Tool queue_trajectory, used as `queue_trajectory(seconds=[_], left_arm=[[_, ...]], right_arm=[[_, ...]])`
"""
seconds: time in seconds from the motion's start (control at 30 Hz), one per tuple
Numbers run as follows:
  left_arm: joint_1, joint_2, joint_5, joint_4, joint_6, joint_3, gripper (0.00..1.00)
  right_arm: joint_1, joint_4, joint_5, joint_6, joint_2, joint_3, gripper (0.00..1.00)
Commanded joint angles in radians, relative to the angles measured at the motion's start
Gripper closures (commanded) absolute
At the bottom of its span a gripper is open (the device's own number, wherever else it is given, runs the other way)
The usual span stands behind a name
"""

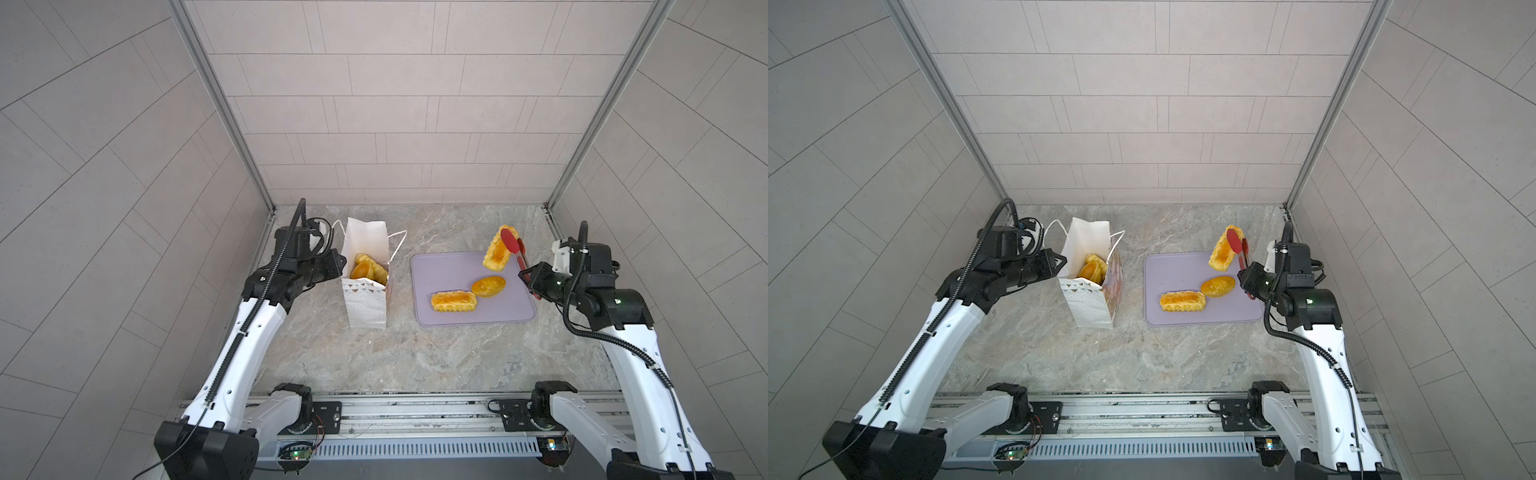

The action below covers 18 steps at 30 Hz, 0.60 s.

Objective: Place the fake bread into the paper bag
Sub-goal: 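Lift the ridged pastry with the tongs and carry it over the bag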

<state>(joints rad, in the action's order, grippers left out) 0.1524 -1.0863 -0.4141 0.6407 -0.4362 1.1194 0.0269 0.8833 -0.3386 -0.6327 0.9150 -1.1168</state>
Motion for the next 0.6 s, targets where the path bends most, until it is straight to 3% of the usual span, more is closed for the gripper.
queue_trajectory(seconds=[0.0, 0.57], left_arm=[[-0.007, 0.015, 0.014, 0.02, 0.014, -0.005, 0.86], [-0.007, 0.018, 0.017, 0.021, 0.006, -0.006, 0.86]], right_arm=[[-0.041, -0.051, 0.045, -0.012, 0.006, -0.051, 0.77], [-0.294, -0.071, 0.169, 0.04, 0.129, -0.278, 0.77]])
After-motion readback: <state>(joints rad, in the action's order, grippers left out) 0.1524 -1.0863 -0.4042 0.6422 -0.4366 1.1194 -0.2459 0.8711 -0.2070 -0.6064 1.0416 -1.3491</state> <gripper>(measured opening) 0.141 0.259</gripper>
